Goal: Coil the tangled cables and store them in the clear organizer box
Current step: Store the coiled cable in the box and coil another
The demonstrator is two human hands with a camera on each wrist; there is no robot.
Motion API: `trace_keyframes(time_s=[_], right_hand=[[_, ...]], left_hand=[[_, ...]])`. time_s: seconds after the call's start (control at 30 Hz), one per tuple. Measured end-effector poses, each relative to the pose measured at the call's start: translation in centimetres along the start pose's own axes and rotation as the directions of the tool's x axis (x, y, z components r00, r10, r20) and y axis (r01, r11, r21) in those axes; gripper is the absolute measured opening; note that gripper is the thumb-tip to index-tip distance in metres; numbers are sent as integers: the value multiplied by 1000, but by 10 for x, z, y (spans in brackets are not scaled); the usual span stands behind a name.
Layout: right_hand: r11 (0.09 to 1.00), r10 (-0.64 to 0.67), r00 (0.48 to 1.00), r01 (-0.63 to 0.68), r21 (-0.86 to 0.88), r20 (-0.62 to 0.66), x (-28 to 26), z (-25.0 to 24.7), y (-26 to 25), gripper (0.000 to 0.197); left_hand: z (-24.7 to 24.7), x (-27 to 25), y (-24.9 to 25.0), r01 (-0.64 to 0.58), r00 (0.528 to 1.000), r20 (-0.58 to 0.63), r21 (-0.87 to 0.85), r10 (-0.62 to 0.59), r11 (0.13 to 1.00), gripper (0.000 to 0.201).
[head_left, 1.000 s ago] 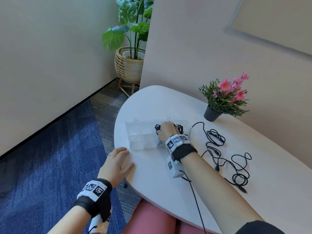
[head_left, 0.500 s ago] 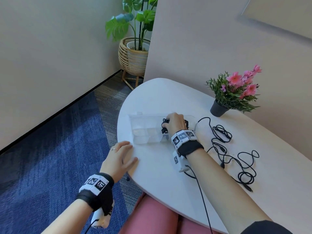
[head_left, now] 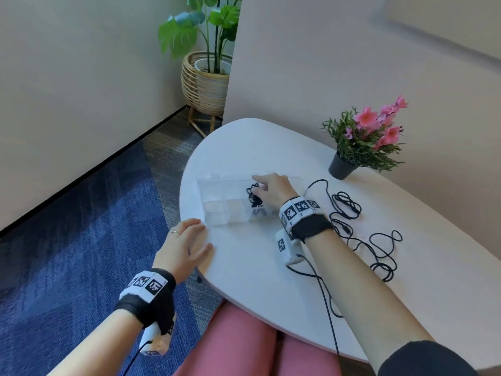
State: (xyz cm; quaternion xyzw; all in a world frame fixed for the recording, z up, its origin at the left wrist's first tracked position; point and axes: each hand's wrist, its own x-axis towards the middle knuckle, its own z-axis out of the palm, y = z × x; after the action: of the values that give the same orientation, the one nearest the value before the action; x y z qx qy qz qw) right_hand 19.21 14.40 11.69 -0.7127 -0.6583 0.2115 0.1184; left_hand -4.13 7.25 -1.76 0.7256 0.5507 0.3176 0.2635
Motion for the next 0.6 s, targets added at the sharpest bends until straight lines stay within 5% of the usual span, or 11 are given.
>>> trace_keyframes(time_s=[0.07,0.2,0.33,0.47,0.6], right_hand=[[992,-23,997,31,118,-75,-17,-11,5,51],[977,-2,977,47,207,-212,-54,-36,46,45],[978,207,949,-205,31,-239,-91,-60,123,42],[792,495,851,-525,-313,-174,-128,-71,197,49],[764,603,795,-600,-237,-70,-152,-64,219,43]], left_hand=[[-1,0,3,10,1000,-2,11,-10,1000,43],[-1,0,10,31,1000,4,18,-31,999,40],[0,-3,12,41,999,5,23,-41,999,40],[3,-8,12,40,999,14,59,-41,997,42],[6,-12,14,41,999,27,81,-43,996,41]])
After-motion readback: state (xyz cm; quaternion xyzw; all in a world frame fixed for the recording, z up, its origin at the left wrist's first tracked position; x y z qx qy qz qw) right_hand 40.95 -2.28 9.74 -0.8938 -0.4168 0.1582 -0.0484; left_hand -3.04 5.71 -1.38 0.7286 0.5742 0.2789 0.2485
